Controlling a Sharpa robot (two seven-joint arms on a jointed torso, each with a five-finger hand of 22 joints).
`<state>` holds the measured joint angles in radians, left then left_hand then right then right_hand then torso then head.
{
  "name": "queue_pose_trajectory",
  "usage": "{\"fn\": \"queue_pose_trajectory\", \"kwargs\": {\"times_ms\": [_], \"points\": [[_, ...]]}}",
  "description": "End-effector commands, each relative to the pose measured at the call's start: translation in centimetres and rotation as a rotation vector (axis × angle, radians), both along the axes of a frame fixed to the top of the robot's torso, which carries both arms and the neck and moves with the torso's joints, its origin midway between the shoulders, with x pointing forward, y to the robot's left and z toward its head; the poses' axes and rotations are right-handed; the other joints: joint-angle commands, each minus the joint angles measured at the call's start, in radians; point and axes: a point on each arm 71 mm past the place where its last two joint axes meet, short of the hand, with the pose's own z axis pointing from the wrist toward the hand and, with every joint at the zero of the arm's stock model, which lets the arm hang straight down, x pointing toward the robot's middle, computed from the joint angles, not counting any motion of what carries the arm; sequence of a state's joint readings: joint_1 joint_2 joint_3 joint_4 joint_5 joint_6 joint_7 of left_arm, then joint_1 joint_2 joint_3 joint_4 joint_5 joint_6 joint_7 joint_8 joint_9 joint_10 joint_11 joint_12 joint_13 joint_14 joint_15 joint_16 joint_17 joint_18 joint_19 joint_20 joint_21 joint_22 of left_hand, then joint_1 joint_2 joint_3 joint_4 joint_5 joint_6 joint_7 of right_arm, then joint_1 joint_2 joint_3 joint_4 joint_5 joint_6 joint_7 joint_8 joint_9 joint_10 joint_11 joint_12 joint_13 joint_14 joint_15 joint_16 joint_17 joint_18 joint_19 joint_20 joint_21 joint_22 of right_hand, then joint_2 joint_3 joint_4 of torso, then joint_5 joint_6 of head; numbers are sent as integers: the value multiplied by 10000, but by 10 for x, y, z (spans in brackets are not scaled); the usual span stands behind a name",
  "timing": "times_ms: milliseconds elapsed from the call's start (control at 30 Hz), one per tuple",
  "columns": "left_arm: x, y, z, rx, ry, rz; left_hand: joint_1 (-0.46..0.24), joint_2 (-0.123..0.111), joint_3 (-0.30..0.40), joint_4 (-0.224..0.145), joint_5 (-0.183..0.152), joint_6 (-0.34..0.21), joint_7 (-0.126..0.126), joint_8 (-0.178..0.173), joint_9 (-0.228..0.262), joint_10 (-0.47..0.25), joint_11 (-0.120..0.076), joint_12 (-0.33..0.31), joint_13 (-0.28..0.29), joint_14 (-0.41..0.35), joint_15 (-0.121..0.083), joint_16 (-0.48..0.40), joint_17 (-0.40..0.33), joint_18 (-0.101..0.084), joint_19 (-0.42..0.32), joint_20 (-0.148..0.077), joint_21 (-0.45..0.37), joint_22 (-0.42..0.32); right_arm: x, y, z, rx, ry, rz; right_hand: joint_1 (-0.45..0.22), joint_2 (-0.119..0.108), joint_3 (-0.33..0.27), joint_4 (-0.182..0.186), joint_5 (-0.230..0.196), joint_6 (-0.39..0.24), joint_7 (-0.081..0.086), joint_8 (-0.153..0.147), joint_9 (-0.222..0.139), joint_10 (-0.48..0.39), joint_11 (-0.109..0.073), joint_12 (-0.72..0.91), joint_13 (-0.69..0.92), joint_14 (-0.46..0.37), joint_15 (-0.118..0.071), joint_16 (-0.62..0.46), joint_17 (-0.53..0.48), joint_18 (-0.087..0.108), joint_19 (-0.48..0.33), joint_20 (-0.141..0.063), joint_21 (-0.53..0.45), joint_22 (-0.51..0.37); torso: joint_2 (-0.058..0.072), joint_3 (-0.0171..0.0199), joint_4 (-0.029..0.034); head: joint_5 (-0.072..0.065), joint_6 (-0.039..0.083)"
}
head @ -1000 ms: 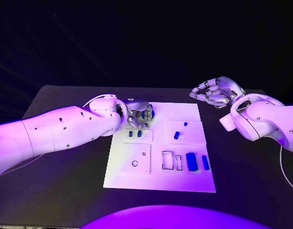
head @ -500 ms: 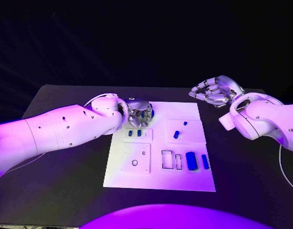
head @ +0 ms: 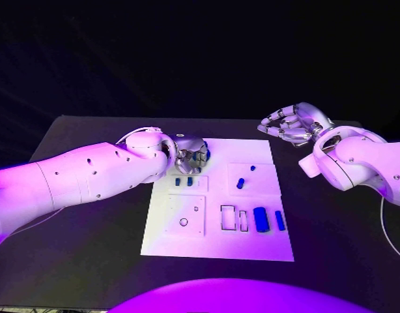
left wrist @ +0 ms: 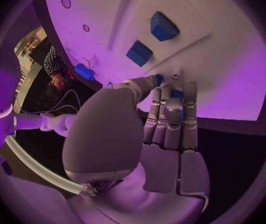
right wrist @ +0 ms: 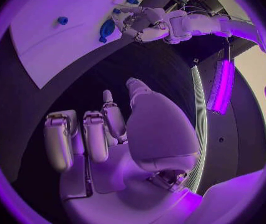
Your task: Assemble the parts on the task board
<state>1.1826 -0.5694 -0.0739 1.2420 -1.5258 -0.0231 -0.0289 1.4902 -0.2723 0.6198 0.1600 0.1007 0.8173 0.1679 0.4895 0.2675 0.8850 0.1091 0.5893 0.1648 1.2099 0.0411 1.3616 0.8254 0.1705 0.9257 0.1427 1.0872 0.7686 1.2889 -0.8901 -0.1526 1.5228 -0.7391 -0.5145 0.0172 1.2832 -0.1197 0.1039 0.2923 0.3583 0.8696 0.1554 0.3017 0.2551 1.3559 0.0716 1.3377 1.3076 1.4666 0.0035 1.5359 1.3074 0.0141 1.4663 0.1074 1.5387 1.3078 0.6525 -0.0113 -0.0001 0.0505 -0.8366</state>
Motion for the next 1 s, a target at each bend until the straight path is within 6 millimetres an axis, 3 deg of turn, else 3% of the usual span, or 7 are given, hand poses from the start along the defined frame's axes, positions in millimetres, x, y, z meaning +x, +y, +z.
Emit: {"fn": "queue_pose_trajectory", "kwargs": {"times_ms": [33, 1000], "points": [[-1, 0, -2, 172, 233, -89, -60, -34, 73, -14, -37, 66, -22, -47, -15, 79, 14, -43, -16, 77, 17, 60, 23, 74, 40, -14, 60, 20, -1, 1, 0, 5, -78, 138, 86, 37, 29, -41, 28, -56, -6, 39, -16, -30, -3, -24, 102, 809, -69, -37, 1649, -51, 893, -79, -28, 2427, -7, 4, 10, -7, -5], [-1, -5, -4, 139, 491, -116, -165, 18, 164, -126, -39, 154, -50, -102, -58, 229, -21, -76, -49, 206, -1, 209, 199, 29, 192, -12, 278, 320, 0, 3, 0, 5, -79, 169, 77, 40, 34, -36, 52, -45, -9, 49, -14, -2, -7, 0, 124, 811, -71, -34, 1658, -53, 896, -81, -21, 2431, -6, 2, 2, -6, -45]]}}
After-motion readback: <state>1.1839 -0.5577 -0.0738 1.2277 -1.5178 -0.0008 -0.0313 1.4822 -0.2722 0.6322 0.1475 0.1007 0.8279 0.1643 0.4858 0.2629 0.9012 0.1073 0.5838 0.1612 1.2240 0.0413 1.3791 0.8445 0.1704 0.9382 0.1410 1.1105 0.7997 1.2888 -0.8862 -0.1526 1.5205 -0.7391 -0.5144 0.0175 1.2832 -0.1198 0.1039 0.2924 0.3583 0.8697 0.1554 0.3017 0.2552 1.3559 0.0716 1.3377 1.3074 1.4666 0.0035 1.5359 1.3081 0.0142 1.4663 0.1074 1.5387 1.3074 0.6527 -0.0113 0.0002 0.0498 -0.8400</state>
